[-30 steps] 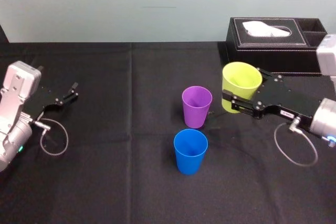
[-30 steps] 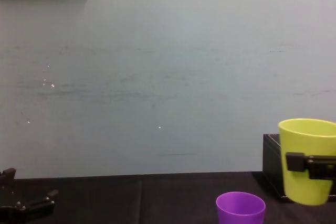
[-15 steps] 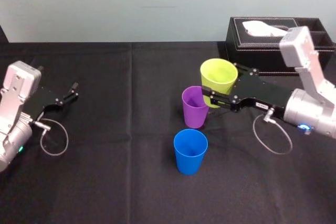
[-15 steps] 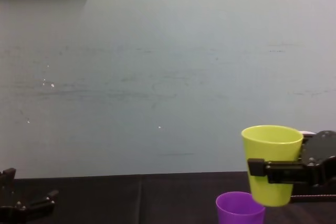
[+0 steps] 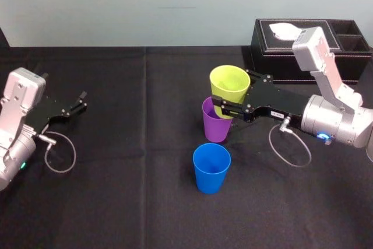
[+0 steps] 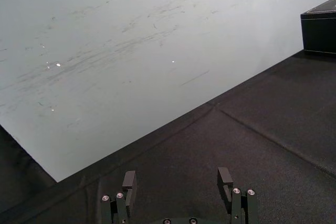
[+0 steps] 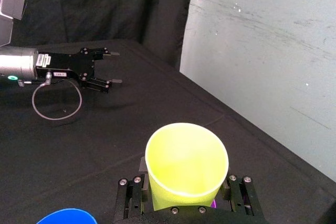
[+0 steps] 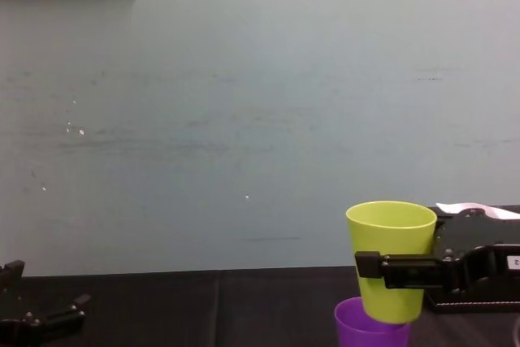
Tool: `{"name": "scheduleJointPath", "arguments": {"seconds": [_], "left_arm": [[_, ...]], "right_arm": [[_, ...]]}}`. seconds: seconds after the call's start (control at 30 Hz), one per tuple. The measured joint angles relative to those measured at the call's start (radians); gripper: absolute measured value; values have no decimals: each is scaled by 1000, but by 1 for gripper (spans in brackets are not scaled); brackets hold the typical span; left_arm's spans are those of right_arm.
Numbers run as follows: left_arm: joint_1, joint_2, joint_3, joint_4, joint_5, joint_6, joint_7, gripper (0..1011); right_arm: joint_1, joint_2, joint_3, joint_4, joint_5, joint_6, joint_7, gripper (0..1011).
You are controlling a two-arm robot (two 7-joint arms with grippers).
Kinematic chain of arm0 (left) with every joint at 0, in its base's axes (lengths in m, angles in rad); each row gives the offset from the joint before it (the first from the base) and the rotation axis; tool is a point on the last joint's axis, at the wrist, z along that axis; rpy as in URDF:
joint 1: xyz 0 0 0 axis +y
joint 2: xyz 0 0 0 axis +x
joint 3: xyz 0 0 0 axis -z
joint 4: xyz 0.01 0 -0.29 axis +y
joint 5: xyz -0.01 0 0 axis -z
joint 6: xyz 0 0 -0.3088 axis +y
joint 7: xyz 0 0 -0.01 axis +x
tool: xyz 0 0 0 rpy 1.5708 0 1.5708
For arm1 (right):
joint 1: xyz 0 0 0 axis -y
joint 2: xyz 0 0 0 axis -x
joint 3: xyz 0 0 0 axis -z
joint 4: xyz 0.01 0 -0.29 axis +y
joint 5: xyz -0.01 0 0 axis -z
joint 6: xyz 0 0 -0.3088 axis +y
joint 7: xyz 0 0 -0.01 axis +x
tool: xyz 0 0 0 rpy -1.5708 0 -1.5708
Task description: Stack the three plastic cups sequentially using one hand.
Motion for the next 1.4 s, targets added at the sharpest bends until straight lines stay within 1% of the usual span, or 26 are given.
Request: {"name": "scheduleJointPath", "arguments": {"seconds": [0.27, 0.37, 0.67, 0.9, 1.4], "left_arm": [[0, 0, 0, 0, 0, 0, 0, 1011], [0, 0, 0, 0, 0, 0, 0, 1011], [0, 0, 0, 0, 0, 0, 0, 1011], [0, 0, 0, 0, 0, 0, 0, 1011], [0, 0, 0, 0, 0, 0, 0, 1012]], "right_arm": [[31, -19, -18, 39, -4, -5, 10, 736], [49, -29, -29, 65, -7, -9, 18, 736], [76, -47, -48, 110, -11, -14, 31, 736], [79, -51, -55, 124, -14, -18, 32, 736], [75, -51, -56, 132, -14, -22, 33, 736]]}}
